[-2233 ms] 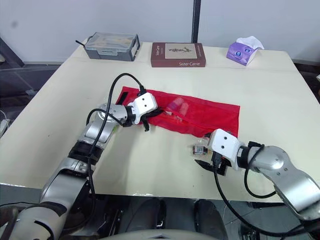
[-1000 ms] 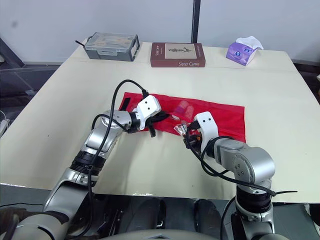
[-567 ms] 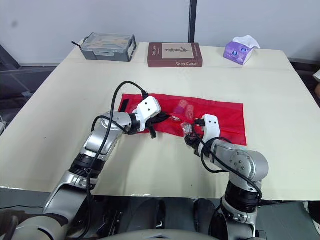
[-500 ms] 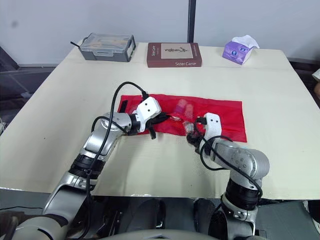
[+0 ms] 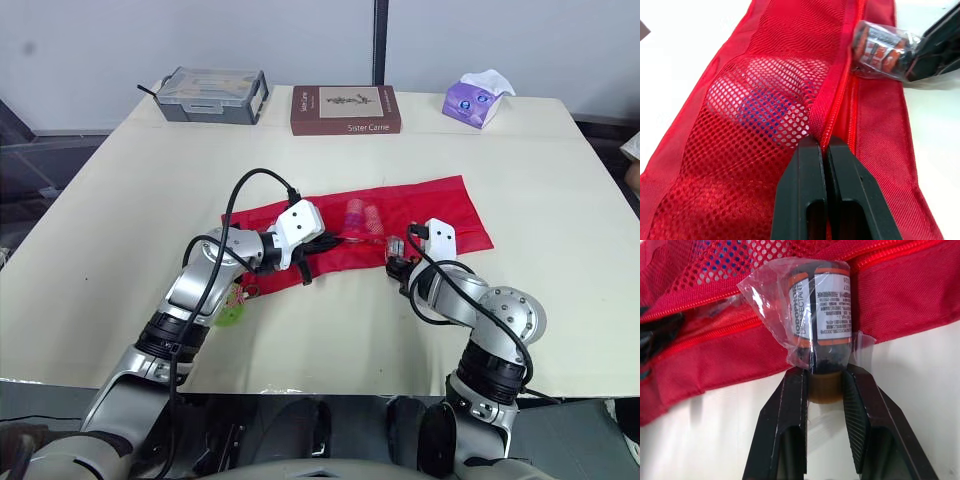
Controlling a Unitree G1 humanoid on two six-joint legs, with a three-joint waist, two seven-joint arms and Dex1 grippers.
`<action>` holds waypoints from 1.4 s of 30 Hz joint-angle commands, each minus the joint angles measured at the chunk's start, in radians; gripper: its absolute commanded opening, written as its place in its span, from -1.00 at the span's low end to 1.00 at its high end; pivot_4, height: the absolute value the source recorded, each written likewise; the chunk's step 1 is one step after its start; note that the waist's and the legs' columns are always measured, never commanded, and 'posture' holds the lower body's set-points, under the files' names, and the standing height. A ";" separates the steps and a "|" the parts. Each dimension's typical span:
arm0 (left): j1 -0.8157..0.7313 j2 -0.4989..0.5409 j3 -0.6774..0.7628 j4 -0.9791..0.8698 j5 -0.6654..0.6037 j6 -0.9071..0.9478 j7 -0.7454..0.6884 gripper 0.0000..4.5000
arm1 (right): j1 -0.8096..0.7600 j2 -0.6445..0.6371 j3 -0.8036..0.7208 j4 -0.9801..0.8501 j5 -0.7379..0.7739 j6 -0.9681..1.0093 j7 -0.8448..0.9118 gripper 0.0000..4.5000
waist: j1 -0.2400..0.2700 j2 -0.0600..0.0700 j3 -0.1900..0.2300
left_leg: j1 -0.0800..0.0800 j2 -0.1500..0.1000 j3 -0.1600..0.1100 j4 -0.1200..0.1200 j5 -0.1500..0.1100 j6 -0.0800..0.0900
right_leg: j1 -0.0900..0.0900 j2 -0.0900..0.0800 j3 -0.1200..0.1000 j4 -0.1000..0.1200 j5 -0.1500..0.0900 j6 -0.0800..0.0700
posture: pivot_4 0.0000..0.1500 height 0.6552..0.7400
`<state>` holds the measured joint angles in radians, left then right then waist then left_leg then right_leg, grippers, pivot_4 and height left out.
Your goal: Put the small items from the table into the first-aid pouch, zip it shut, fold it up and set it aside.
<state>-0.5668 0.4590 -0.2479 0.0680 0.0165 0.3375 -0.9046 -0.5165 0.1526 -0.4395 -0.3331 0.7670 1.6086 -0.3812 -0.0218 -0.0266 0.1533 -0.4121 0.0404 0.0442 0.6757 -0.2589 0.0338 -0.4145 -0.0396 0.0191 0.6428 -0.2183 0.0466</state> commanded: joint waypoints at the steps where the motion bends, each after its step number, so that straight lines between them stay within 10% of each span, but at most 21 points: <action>1: -0.003 0.005 -0.010 -0.051 -0.027 -0.036 -0.035 -1.00 | -0.079 0.059 0.030 0.060 0.014 0.006 -0.012 -0.63 | -0.006 0.000 0.000 | 0.000 0.000 0.000 0.000 0.000 0.000 | 0.000 0.000 0.000 0.000 0.000 0.000 | 1.00 1.00; 20: 0.004 0.036 0.006 -0.027 -0.055 -0.089 -0.108 -1.00 | -0.113 -0.040 0.123 0.077 -0.009 0.006 0.023 -0.63 | -0.019 0.000 0.000 | -0.001 0.000 0.000 -0.002 0.000 0.000 | -0.002 0.000 0.000 -0.001 0.000 0.000 | 1.00 1.00; 26: 0.005 0.032 0.007 -0.021 -0.078 -0.107 -0.128 -1.00 | -0.094 -0.281 0.408 0.035 -0.069 0.006 0.118 -0.63 | -0.016 0.001 0.000 | -0.002 0.000 0.001 -0.003 0.000 0.000 | -0.003 -0.001 0.001 -0.002 0.000 0.000 | 1.00 1.00; 40: 0.043 0.088 -0.041 0.021 -0.059 -0.194 -0.210 -1.00 | -0.204 -0.156 0.266 0.129 -0.204 -0.029 0.213 -0.63 | -0.016 0.001 0.000 | -0.002 0.000 0.001 -0.005 0.000 0.000 | -0.004 0.000 0.002 -0.002 0.000 0.000 | 1.00 1.00; 42: 0.037 0.090 -0.041 0.042 -0.057 -0.208 -0.214 -1.00 | -0.196 -0.176 0.295 0.123 -0.206 -0.044 0.256 -0.33 | -0.017 0.001 0.000 | -0.002 0.000 0.002 -0.005 0.000 0.000 | -0.004 0.000 0.002 -0.003 0.000 0.000 | 1.00 1.00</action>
<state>-0.5263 0.5420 -0.2809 0.1058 -0.0396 0.1551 -1.0980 -0.6913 -0.0066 -0.1543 -0.1783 0.5615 1.5948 -0.1573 -0.0386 -0.0257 0.1536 -0.4141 0.0403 0.0461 0.6701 -0.2589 0.0339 -0.4182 -0.0400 0.0208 0.6398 -0.2185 0.0467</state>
